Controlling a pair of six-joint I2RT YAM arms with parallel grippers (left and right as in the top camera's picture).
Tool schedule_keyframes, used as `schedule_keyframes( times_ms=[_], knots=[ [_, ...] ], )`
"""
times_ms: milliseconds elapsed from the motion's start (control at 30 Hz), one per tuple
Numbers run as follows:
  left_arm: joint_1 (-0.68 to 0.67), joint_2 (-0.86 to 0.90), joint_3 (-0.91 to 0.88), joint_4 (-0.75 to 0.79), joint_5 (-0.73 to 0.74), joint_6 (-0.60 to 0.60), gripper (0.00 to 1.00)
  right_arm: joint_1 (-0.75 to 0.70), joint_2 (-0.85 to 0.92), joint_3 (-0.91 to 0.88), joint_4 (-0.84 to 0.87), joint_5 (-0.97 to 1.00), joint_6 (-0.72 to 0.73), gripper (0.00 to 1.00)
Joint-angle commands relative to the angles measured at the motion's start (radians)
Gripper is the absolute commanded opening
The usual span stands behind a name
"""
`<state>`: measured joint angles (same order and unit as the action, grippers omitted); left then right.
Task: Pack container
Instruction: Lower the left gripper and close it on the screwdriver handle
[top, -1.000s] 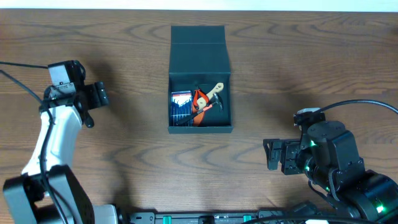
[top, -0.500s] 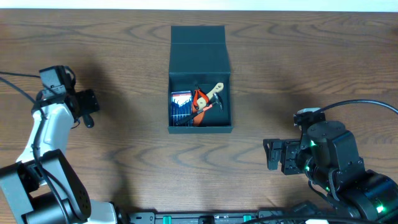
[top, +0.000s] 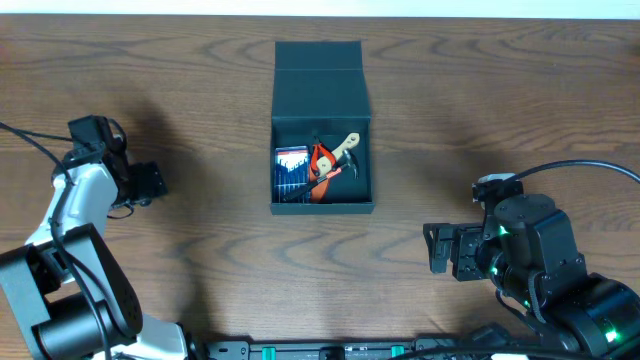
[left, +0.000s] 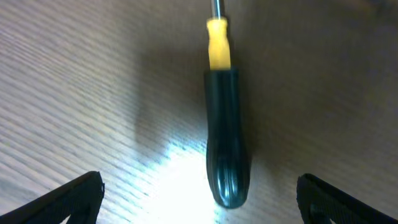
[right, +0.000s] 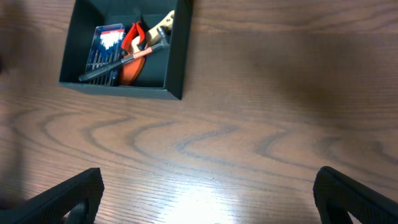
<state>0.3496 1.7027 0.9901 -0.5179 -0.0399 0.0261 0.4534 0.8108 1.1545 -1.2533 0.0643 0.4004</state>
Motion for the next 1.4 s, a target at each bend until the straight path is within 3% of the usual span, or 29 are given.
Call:
schedule_keyframes(
  times_ms=[0,300,767,1367],
  knots=[
    [-0.002,0.015,0.014,-0.008,0.006,0.002,0.97,-0.008,-0.001,-0.002,-0.001,0.003,-0.013,0.99],
    [-0.002,0.067,0.013,0.03,0.006,0.002,0.96,-0.008,-0.001,-0.002,-0.001,0.003,-0.013,0.99],
    [-0.002,0.093,0.013,0.094,0.006,0.002,0.79,-0.008,-0.001,-0.002,-0.001,0.003,-0.013,0.99],
    [-0.002,0.132,0.013,0.116,0.006,-0.002,0.76,-0.008,-0.001,-0.002,-0.001,0.003,-0.013,0.99]
  ],
)
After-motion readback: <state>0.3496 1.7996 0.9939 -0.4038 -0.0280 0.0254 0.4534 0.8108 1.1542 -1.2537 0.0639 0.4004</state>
